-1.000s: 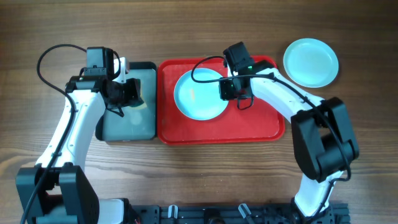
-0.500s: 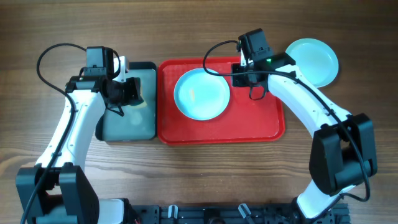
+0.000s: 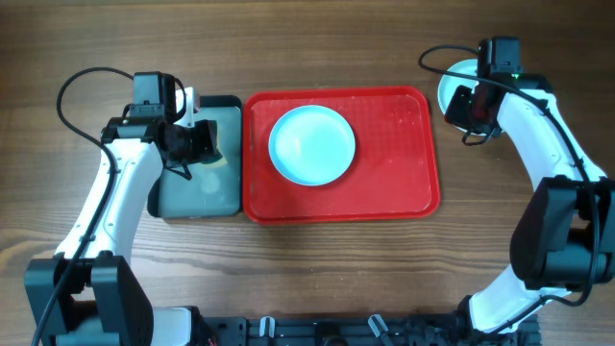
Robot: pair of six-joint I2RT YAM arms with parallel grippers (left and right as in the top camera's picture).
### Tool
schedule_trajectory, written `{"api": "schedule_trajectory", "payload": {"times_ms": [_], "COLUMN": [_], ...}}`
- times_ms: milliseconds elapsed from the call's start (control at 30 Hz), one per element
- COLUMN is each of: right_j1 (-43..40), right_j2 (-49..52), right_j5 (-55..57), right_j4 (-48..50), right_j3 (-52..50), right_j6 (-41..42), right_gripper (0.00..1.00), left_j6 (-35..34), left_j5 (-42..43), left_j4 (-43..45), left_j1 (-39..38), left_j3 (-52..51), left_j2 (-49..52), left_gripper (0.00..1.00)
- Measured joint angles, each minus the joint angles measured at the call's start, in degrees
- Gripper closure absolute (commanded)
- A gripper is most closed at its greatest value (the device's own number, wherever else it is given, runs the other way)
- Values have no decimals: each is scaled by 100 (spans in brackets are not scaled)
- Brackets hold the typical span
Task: Clean dirty plates on tray and stack at the side
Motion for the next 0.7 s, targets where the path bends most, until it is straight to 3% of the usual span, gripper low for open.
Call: {"api": "schedule_trajectory", "payload": {"times_ms": [200,467,700], "right_j1": [7,7,7], "right_j2": [0,0,0], "right_j5": [-105,-822,-927], "right_j4": [118,-358,24], "right_j3": [-787,-850,-1012], "right_j6": [151,153,240], "right_gripper": [96,95,96], "left_j6": [2,2,2], "left_j5": [0,0,0], "left_j4": [-44,-90,-92], "left_j1": [0,0,0], "left_j3": [0,0,0], "left_j2": [0,0,0], "left_gripper": [96,96,96]}}
